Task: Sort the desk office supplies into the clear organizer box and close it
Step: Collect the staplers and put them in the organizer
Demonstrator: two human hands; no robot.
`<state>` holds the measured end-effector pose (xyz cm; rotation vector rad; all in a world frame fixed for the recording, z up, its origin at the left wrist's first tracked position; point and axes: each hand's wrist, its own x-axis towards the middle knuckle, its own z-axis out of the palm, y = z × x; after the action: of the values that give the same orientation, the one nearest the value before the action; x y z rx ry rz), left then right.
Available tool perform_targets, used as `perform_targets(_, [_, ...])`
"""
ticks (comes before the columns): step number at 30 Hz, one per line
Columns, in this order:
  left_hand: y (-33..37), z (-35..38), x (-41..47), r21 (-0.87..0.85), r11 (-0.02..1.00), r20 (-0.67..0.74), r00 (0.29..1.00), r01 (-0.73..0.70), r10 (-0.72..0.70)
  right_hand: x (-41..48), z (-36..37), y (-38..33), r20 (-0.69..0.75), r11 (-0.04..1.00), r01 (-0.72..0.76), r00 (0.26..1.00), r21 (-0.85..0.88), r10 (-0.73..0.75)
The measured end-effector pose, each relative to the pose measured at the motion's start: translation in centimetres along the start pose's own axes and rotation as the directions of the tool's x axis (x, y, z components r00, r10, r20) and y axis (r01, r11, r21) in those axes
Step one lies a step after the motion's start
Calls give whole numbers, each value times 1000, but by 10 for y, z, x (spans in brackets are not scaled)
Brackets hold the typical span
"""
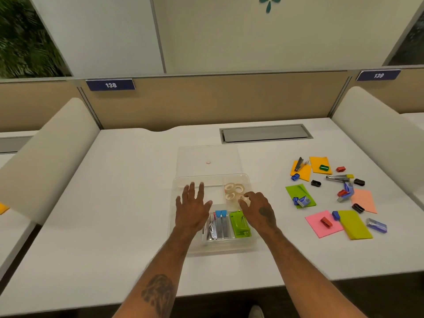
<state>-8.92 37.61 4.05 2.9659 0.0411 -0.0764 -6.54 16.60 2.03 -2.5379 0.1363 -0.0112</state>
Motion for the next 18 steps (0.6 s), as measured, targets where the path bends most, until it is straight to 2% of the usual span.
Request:
perform_targets(6, [18, 10, 11, 104, 987, -59, 990, -124, 131, -4, -15, 22, -13, 963, 9, 1000, -270, -13])
perform_targets(18, [124, 29, 69, 34, 957, -16, 957, -289, 290, 26, -77, 123, -109, 936, -281, 959, -213, 264])
